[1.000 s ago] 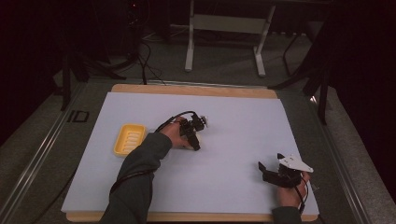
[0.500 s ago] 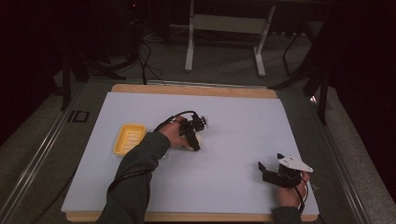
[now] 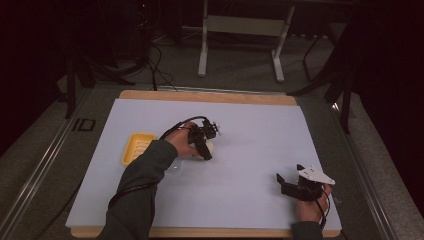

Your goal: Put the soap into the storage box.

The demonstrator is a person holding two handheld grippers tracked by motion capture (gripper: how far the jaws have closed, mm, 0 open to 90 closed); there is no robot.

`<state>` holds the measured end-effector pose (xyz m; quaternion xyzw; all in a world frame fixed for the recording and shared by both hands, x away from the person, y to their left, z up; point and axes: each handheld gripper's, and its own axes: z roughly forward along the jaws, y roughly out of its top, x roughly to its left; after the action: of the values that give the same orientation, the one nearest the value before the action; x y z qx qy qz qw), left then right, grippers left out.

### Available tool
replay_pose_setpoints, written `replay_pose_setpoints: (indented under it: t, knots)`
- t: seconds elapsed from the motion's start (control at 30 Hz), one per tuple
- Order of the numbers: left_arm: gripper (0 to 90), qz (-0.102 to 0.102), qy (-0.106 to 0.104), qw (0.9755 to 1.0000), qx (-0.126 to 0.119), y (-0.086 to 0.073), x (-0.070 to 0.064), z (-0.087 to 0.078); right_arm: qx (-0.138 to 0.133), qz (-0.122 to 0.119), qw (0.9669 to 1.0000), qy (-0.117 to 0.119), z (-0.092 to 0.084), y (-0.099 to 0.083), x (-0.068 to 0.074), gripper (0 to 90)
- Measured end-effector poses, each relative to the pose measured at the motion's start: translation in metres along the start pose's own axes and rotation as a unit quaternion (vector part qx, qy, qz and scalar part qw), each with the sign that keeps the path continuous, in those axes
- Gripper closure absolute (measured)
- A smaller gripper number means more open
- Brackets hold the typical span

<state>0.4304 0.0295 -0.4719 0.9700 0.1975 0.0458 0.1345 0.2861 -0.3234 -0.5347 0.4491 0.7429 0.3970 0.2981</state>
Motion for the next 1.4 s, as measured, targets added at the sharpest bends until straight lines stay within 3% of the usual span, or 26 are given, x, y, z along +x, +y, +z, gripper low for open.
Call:
replay_pose_setpoints:
  t: [0.7, 1.4]
  knots:
    - [24.1, -0.013, 0.01, 0.9996, -0.025, -0.028, 0.008, -0.035, 0.0, -0.001, 1.0, -0.001, 0.0, 0.0, 0.0, 14.2]
    - [24.1, -0.03, 0.021, 0.999, -0.025, -0.062, 0.016, -0.048, 0.0, -0.004, 1.0, -0.002, 0.0, 0.0, 0.001, 14.2]
